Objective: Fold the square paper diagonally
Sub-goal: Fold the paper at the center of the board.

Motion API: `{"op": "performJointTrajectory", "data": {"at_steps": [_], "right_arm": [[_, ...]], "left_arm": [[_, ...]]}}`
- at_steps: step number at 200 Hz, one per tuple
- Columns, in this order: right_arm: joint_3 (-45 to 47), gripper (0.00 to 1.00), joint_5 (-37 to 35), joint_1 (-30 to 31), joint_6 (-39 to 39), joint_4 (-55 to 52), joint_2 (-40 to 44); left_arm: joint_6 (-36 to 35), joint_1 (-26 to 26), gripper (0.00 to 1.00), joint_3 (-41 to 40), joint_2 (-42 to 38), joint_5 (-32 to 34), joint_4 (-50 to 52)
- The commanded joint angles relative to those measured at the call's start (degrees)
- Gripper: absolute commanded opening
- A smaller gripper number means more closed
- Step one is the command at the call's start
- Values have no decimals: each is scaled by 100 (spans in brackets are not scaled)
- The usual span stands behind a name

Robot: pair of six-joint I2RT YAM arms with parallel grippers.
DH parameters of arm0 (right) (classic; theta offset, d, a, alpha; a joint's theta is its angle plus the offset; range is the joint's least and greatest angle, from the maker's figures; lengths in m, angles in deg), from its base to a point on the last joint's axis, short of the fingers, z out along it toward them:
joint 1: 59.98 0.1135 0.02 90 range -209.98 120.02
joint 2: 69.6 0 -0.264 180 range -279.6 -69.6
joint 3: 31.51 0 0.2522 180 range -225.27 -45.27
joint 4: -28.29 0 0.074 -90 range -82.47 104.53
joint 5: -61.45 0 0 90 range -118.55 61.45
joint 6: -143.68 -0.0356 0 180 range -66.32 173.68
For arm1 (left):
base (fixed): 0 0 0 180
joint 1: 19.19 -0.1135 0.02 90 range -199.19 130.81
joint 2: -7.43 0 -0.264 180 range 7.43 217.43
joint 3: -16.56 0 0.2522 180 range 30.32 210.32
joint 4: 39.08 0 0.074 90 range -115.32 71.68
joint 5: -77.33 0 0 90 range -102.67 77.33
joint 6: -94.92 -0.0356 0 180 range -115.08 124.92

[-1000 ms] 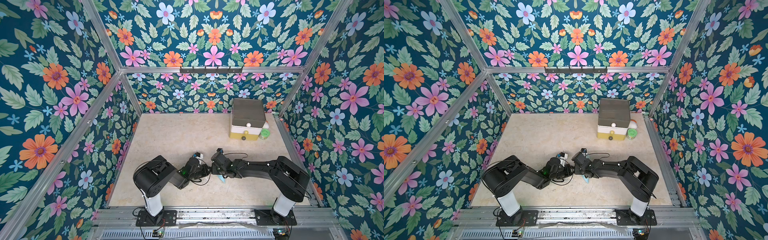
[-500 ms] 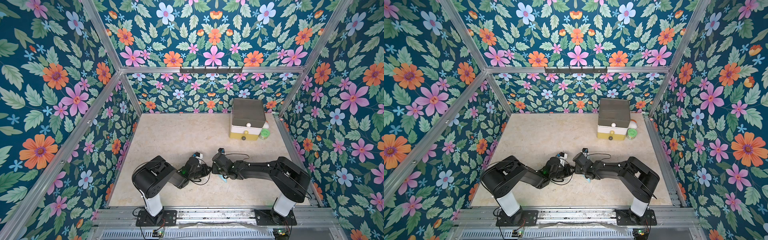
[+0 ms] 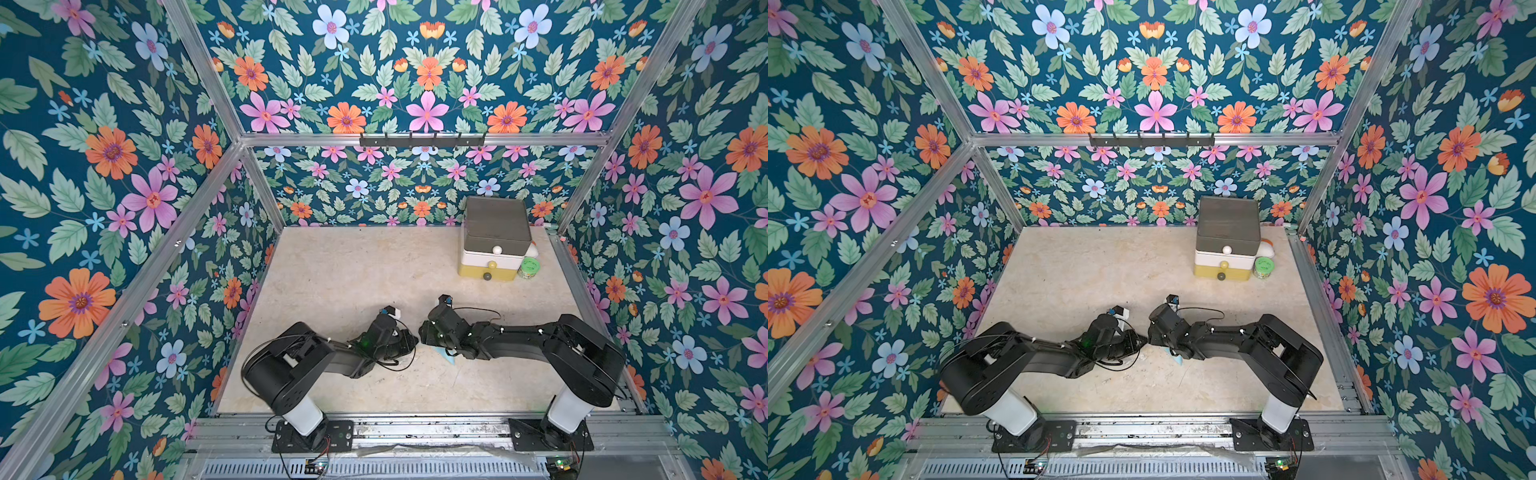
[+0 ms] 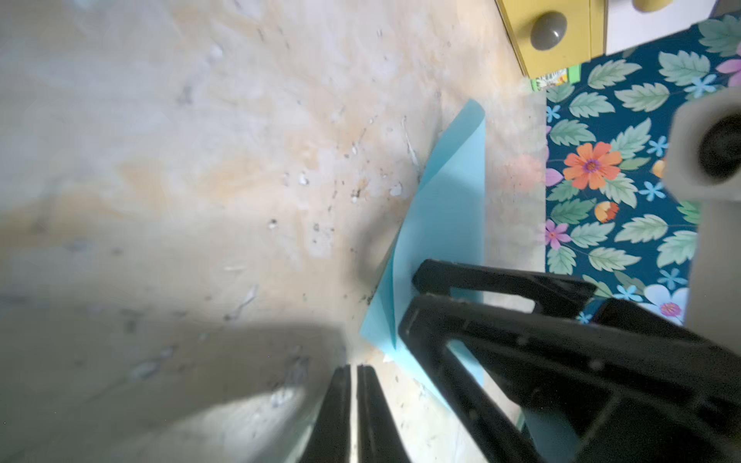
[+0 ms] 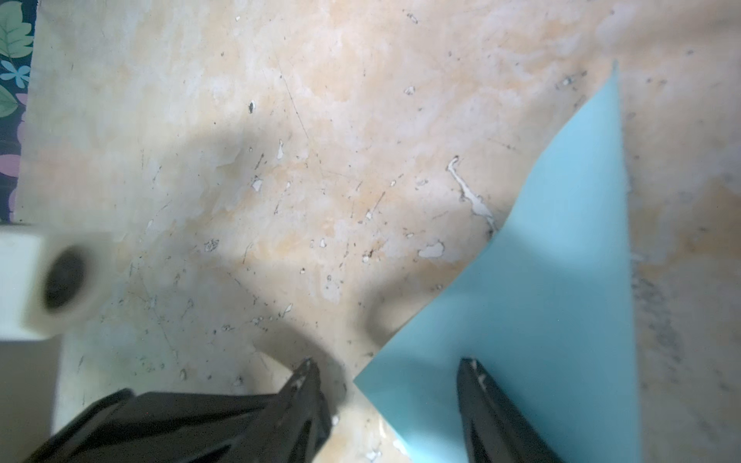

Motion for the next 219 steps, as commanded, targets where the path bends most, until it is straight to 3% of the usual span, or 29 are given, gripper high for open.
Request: {"op": "performJointTrajectory", "data": {"at_steps": [1, 22, 55, 104, 135, 178, 219], "right_arm": [[22, 60, 333, -2, -185, -583, -153], [60, 60, 364, -15, -270, -565, -194], [208, 60, 578, -105, -476, -368, -185], [325, 60, 788, -211, -591, -292, -260], [374, 53, 731, -236, -607, -323, -206], [400, 46, 776, -291, -633, -371, -159], [422, 38, 813, -344, -642, -372, -190]], "left_arm": [[-165, -13, 20, 122, -600, 670, 1068], [-242, 30, 23, 309, -506, 282, 935], [-76, 138, 23, 274, 174, -553, -281], [675, 137, 24, -397, 520, -875, -2383], [1127, 153, 17, -322, 1252, -1065, -3130], [1400, 254, 4, -465, 1563, -958, -3592], [1638, 376, 0, -1157, 841, 47, -3566]]}}
